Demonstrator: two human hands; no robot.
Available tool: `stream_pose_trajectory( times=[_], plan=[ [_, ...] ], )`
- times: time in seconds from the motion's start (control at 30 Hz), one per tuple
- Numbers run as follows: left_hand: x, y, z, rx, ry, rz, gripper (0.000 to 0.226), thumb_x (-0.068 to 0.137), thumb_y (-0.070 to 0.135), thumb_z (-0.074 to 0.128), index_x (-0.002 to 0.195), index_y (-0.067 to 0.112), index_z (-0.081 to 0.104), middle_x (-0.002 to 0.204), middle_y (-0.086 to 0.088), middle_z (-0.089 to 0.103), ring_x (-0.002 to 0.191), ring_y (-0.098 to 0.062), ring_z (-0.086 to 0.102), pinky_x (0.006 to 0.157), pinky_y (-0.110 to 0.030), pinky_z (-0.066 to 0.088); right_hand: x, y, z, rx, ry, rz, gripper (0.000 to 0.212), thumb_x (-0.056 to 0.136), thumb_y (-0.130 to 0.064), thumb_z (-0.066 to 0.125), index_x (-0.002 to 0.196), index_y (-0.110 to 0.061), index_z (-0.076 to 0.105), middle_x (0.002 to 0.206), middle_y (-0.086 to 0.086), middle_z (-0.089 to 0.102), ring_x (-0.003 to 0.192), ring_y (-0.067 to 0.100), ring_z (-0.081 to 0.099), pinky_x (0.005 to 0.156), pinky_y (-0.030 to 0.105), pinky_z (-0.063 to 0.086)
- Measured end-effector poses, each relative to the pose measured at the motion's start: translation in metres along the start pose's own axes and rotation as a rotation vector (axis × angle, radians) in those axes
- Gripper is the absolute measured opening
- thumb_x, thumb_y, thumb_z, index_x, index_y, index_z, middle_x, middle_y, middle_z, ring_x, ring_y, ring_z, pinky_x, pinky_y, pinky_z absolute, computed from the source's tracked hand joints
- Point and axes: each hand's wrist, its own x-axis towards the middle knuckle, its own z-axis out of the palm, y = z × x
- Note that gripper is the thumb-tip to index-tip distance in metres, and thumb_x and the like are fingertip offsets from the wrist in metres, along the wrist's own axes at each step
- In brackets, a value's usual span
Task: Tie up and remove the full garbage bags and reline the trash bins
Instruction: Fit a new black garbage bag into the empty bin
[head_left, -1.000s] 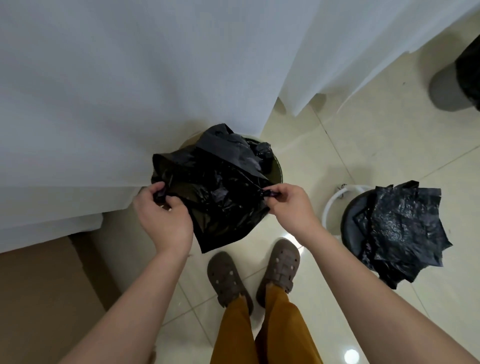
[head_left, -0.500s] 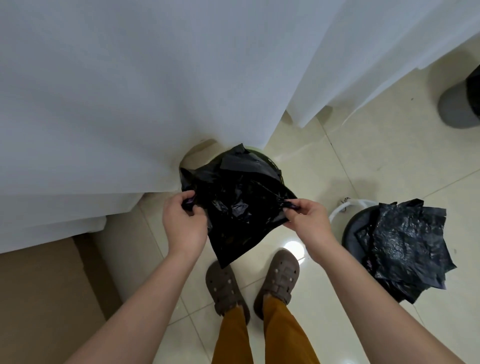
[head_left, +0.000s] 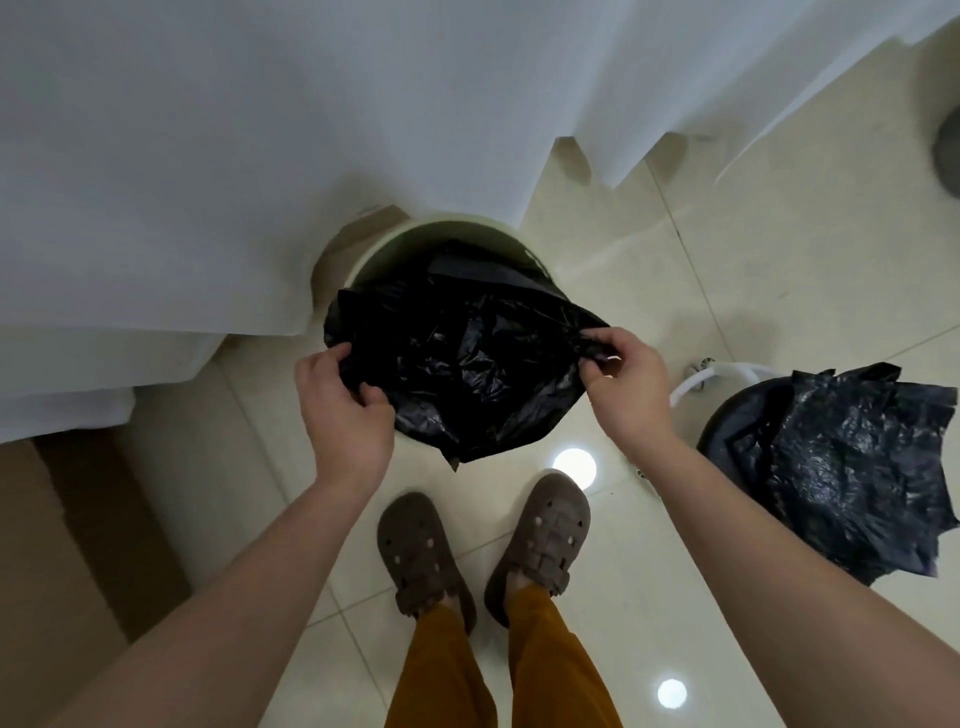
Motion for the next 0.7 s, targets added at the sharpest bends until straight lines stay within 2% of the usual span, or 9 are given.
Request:
stream_pose_trajectory(
  times=[0.17,0.23,0.3,0.37,0.43,0.5,0.53,0.6,0.7],
  plan=[
    [-0.003,-0.026,0.001,0.015,-0.029,0.048,0.05,0.085,-0.008,0.049,0.133,0.002,0.046,0.132,-0.015,0.037,0.105,-0.02,0.052,0.099,-0.039,0.047,-0.01,0.015,0.012,0.04,0.057,-0.054,0.043,0.085,0.006,0.056,0.121,-0.017,0.06,0.091,-0.015,0.057,0.08,0.007,0.053,0.072,0.011,0.048],
    [-0.003,-0.033,0.0,0.056,-0.024,0.095,0.053,0.083,-0.011,0.048,0.135,0.001,0.046,0.132,-0.017,0.037,0.102,-0.003,0.044,0.101,-0.02,0.042,-0.012,0.019,0.014,0.018,0.051,-0.05,0.048,0.084,0.008,0.054,0.126,-0.017,0.057,0.092,-0.015,0.055,0.08,0.005,0.052,0.071,0.01,0.047],
    [-0.004,-0.038,-0.003,0.086,-0.047,0.16,0.056,0.079,-0.017,0.045,0.134,-0.002,0.046,0.13,-0.022,0.037,0.09,0.01,0.034,0.09,0.004,0.03,-0.013,0.023,0.014,-0.039,0.016,-0.03,0.051,0.084,0.01,0.053,0.13,-0.013,0.054,0.094,-0.009,0.054,0.083,0.011,0.054,0.075,0.012,0.045],
    [-0.003,-0.042,-0.008,0.102,-0.097,0.128,0.059,0.078,-0.019,0.044,0.134,-0.003,0.045,0.13,-0.024,0.034,0.085,0.01,0.031,0.082,0.009,0.025,-0.011,0.025,0.014,-0.141,-0.063,0.02,0.053,0.084,0.008,0.053,0.134,-0.01,0.05,0.103,-0.002,0.053,0.094,0.019,0.056,0.081,0.021,0.042],
    [0.0,-0.038,-0.012,0.131,-0.131,0.007,0.058,0.078,-0.014,0.046,0.135,0.001,0.044,0.134,-0.024,0.028,0.097,-0.001,0.033,0.088,-0.005,0.032,-0.008,0.024,0.012,-0.261,-0.132,0.08,0.054,0.083,0.005,0.052,0.135,-0.01,0.049,0.11,0.007,0.05,0.103,0.028,0.055,0.084,0.024,0.038],
    [0.003,-0.03,-0.017,0.188,-0.088,-0.024,0.059,0.075,-0.009,0.052,0.132,0.002,0.044,0.132,-0.024,0.03,0.117,-0.025,0.036,0.093,-0.025,0.037,-0.007,0.018,0.01,-0.365,-0.104,0.105,0.057,0.08,0.003,0.052,0.135,-0.01,0.049,0.117,0.012,0.043,0.112,0.034,0.046,0.091,0.025,0.034],
    [0.006,-0.023,-0.02,0.226,-0.05,0.04,0.059,0.072,-0.008,0.054,0.129,0.002,0.045,0.129,-0.023,0.033,0.117,-0.033,0.038,0.095,-0.032,0.04,-0.008,0.012,0.009,-0.428,-0.036,0.074,0.059,0.077,0.003,0.051,0.134,-0.01,0.05,0.122,0.014,0.041,0.115,0.034,0.041,0.092,0.024,0.03],
    [0.012,-0.011,-0.025,0.276,-0.049,0.283,0.054,0.068,-0.007,0.056,0.121,0.002,0.05,0.119,-0.019,0.04,0.108,-0.034,0.046,0.09,-0.039,0.044,-0.009,-0.003,0.01,-0.522,0.137,-0.097,0.056,0.071,0.007,0.05,0.124,-0.008,0.056,0.122,0.016,0.042,0.11,0.032,0.036,0.083,0.015,0.021],
    [0.02,0.005,-0.021,0.341,-0.279,0.56,0.037,0.074,-0.008,0.057,0.109,0.003,0.061,0.107,-0.012,0.051,0.098,-0.026,0.052,0.079,-0.037,0.05,-0.01,-0.026,0.019,-0.495,0.172,-0.316,0.038,0.071,0.011,0.05,0.101,-0.007,0.065,0.108,0.012,0.046,0.102,0.026,0.042,0.067,0.014,0.027]
  ],
)
